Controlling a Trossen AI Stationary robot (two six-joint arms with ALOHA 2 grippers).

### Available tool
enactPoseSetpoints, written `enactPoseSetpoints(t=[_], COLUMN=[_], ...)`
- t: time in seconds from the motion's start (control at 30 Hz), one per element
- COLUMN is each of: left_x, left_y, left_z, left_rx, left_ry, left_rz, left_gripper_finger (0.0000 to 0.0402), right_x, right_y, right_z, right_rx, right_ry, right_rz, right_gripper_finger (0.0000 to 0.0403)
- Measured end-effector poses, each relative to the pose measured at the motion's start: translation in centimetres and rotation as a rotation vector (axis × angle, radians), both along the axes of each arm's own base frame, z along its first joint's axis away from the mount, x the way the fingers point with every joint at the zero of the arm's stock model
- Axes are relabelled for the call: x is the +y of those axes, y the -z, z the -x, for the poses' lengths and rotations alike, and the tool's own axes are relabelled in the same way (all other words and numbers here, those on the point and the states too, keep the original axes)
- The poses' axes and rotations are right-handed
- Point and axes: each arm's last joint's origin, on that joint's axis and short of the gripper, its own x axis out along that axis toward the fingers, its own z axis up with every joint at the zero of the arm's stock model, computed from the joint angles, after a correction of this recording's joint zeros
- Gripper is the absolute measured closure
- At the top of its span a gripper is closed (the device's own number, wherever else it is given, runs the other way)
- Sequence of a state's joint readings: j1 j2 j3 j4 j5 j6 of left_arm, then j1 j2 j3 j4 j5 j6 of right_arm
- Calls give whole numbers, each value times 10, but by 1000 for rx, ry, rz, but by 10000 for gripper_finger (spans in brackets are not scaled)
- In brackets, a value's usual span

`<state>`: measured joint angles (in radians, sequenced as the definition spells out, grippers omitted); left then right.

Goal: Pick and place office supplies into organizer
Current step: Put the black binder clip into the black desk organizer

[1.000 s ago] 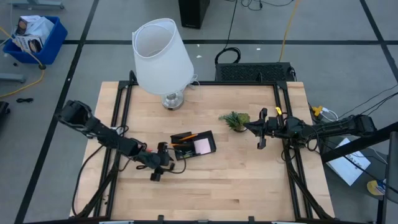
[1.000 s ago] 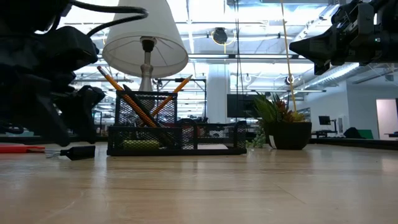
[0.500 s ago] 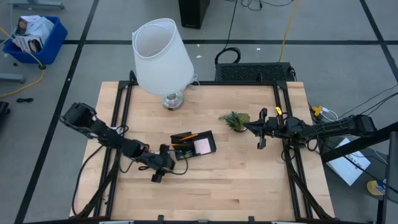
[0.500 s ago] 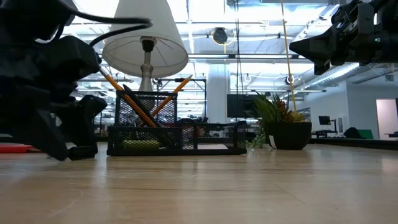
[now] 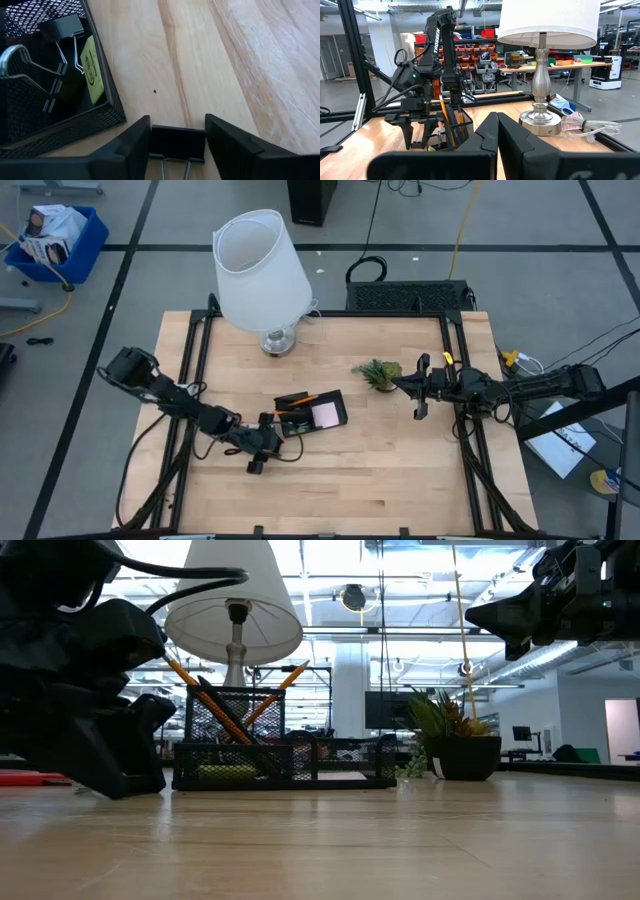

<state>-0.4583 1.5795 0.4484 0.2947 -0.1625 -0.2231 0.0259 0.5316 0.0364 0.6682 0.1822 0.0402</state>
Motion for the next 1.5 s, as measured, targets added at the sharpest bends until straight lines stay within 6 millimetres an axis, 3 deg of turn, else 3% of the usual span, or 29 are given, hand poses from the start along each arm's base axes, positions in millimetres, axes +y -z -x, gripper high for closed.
enactPoseSetpoints(t=[0.2,0.47,0.67,0.97,1.17,1.5], left_x=[0,0,-3,-3,-3,-3], left_y=[0,1,1,1,1,1], left_z=[0,1,2,3,3,2], left_rx=[0,4,-3,-3,-4,-7], left_ry=[-12,-14,-36,-37,-40,-42], left_rz=[-3,-1,-9,-10,-9,-7], left_gripper_finger=[254,220,255,228,255,233], right_x=[0,0,0,0,0,0], right_y=[0,0,0,0,0,0], right_z=[0,0,0,0,0,0], right_rx=[0,0,0,0,0,0], right_ry=[0,0,0,0,0,0], right_rz=[0,0,0,0,0,0], right_gripper_finger=[403,403,403,403,403,403])
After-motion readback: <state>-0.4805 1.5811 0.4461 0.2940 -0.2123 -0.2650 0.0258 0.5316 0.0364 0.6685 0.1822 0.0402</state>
